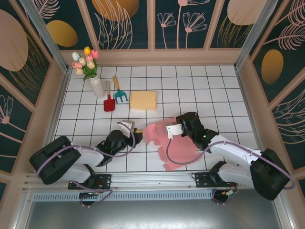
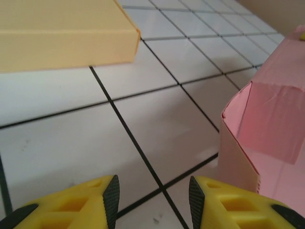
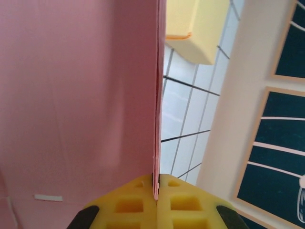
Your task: Fold the paper box
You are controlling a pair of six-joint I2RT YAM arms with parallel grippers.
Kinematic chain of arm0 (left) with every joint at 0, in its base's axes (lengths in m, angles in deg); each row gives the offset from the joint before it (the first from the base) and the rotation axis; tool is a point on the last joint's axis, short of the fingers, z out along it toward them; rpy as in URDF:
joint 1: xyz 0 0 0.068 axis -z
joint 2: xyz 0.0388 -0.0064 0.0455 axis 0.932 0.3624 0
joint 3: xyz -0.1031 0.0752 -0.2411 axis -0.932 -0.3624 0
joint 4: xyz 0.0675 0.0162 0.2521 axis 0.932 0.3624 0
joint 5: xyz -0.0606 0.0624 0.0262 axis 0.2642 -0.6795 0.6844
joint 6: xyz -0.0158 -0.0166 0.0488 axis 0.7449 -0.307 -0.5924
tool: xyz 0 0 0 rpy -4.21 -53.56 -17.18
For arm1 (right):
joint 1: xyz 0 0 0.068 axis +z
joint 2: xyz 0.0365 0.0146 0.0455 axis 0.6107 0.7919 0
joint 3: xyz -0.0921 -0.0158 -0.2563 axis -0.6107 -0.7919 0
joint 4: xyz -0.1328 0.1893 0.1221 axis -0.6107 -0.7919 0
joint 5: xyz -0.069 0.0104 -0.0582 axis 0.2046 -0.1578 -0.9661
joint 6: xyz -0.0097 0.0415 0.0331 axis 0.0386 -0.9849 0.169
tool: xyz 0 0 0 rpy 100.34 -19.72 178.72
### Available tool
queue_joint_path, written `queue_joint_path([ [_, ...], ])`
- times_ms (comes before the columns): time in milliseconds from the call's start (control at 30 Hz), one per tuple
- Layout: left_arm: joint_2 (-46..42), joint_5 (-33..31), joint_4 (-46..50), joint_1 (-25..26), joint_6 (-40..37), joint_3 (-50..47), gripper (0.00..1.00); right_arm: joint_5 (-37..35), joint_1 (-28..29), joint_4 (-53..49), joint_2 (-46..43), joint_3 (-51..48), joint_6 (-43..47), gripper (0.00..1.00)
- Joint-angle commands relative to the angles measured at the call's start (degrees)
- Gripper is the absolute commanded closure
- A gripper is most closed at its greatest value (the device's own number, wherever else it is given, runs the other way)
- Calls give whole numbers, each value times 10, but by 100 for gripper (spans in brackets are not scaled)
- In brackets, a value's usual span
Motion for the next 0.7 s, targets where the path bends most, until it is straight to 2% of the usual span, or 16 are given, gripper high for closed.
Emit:
queue_joint_path([
  [0, -51, -98, 11, 1, 22, -16, 54, 13, 15, 75, -11, 11, -35, 100],
  [100, -103, -202, 47, 1, 37, -40, 55, 16, 28, 117, -7, 7, -51, 100],
  [167, -135, -230, 64, 1, 36, -53, 55, 16, 32, 128, -1, 8, -57, 100],
  [400, -205, -218, 71, 1, 16, -86, 53, -17, 52, 162, 33, -22, -30, 100],
  [667, -123, -162, 2, 1, 1, -86, 53, -55, 50, 119, 68, -46, 10, 100],
])
